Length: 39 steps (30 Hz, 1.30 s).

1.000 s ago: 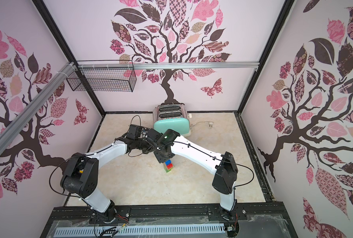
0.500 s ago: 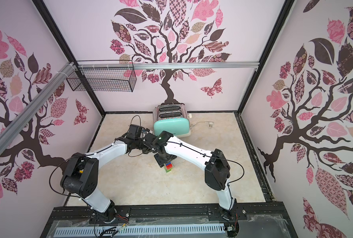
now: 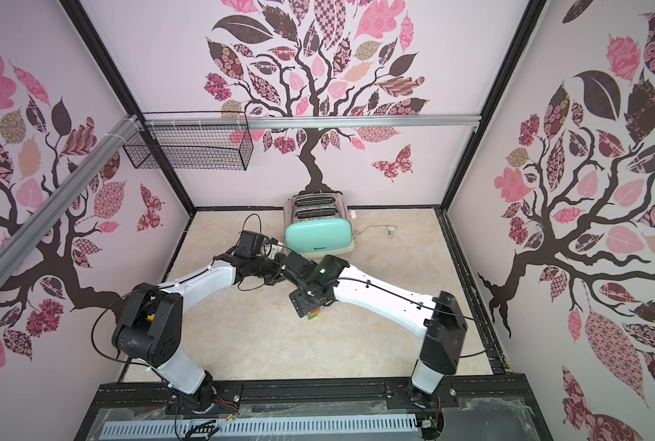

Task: Assemble a spoon with lego
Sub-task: Adjust the lego brick at the center of the board.

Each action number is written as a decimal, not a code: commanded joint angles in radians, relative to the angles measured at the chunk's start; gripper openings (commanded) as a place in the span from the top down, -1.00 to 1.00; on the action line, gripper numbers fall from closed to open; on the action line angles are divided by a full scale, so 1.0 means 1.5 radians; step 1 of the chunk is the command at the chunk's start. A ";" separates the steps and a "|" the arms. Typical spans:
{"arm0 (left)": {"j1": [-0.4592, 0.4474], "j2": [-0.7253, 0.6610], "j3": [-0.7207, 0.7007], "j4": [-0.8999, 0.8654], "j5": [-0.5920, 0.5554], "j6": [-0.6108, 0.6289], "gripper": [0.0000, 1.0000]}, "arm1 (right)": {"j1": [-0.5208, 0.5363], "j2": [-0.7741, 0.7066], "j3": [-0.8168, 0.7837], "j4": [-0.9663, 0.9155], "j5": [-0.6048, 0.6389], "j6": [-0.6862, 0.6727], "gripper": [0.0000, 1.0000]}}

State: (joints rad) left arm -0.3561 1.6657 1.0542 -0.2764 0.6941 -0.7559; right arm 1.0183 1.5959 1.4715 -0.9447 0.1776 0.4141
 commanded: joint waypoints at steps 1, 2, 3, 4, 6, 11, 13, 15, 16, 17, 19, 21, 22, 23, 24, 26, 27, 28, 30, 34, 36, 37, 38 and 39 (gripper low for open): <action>-0.003 -0.003 0.007 0.000 0.004 0.010 1.00 | 0.003 -0.084 -0.064 0.145 0.027 0.040 -0.61; -0.003 -0.003 0.007 0.000 0.006 0.010 1.00 | 0.003 -0.102 -0.083 0.165 0.032 0.048 -0.60; -0.003 -0.004 0.006 0.002 0.008 0.009 1.00 | 0.003 -0.118 -0.099 0.183 0.041 0.055 -0.59; -0.003 -0.003 0.005 0.003 0.007 0.010 1.00 | 0.003 -0.132 -0.112 0.189 0.063 0.071 -0.57; -0.003 0.003 0.006 0.002 0.005 0.013 1.00 | 0.004 -0.156 -0.140 0.205 0.085 0.087 -0.53; -0.002 0.009 0.013 -0.022 -0.019 0.036 1.00 | 0.005 -0.213 -0.222 0.201 0.242 0.166 -0.79; -0.001 0.007 0.014 -0.030 -0.032 0.045 1.00 | 0.005 -0.224 -0.237 0.182 0.313 0.186 -0.99; -0.001 0.004 0.014 -0.034 -0.041 0.049 1.00 | 0.004 -0.234 -0.255 0.174 0.367 0.203 -0.99; 0.000 0.002 0.014 -0.035 -0.047 0.052 1.00 | 0.001 -0.241 -0.265 0.181 0.379 0.203 -0.99; 0.002 0.002 0.014 -0.036 -0.050 0.054 1.00 | -0.007 -0.247 -0.274 0.192 0.376 0.199 -0.99; 0.006 0.001 0.015 -0.040 -0.054 0.057 1.00 | -0.045 -0.263 -0.298 0.218 0.319 0.180 -0.99; 0.011 -0.001 0.014 -0.043 -0.058 0.059 1.00 | -0.070 -0.292 -0.351 0.294 0.230 0.124 -0.97; 0.014 -0.001 0.014 -0.043 -0.060 0.059 1.00 | -0.070 -0.314 -0.384 0.339 0.200 0.108 -0.92; 0.016 -0.003 0.014 -0.043 -0.059 0.060 1.00 | -0.070 -0.335 -0.410 0.378 0.168 0.095 -0.89; 0.018 -0.004 0.014 -0.043 -0.060 0.061 1.00 | -0.069 -0.354 -0.434 0.412 0.143 0.087 -0.83; 0.023 -0.005 0.014 -0.042 -0.060 0.060 1.00 | -0.057 -0.381 -0.470 0.460 0.121 0.074 -0.75; 0.024 -0.005 0.014 -0.039 -0.059 0.059 1.00 | -0.042 -0.392 -0.486 0.483 0.124 0.064 -0.67; 0.025 -0.005 0.014 -0.037 -0.059 0.059 1.00 | -0.026 -0.400 -0.497 0.502 0.129 0.053 -0.56; 0.027 -0.003 0.014 -0.040 -0.060 0.061 1.00 | 0.006 -0.409 -0.515 0.537 0.145 0.036 -0.51; 0.028 -0.005 0.015 -0.041 -0.060 0.061 1.00 | 0.014 -0.404 -0.552 0.622 0.130 0.016 -0.68; 0.029 -0.005 0.016 -0.039 -0.057 0.060 1.00 | 0.014 -0.372 -0.538 0.637 0.115 0.001 -0.70; 0.030 -0.005 0.016 -0.039 -0.055 0.059 1.00 | 0.014 -0.352 -0.527 0.641 0.107 -0.006 -0.69; 0.031 -0.005 0.016 -0.038 -0.053 0.057 1.00 | 0.014 -0.336 -0.522 0.647 0.099 -0.012 -0.69; 0.031 -0.003 0.016 -0.036 -0.050 0.056 1.00 | 0.014 -0.320 -0.516 0.657 0.092 -0.016 -0.68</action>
State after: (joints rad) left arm -0.3172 1.6661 1.0546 -0.3347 0.6117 -0.6811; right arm 1.0389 1.0683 0.6544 -0.0383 0.3557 0.4362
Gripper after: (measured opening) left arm 0.043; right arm 0.840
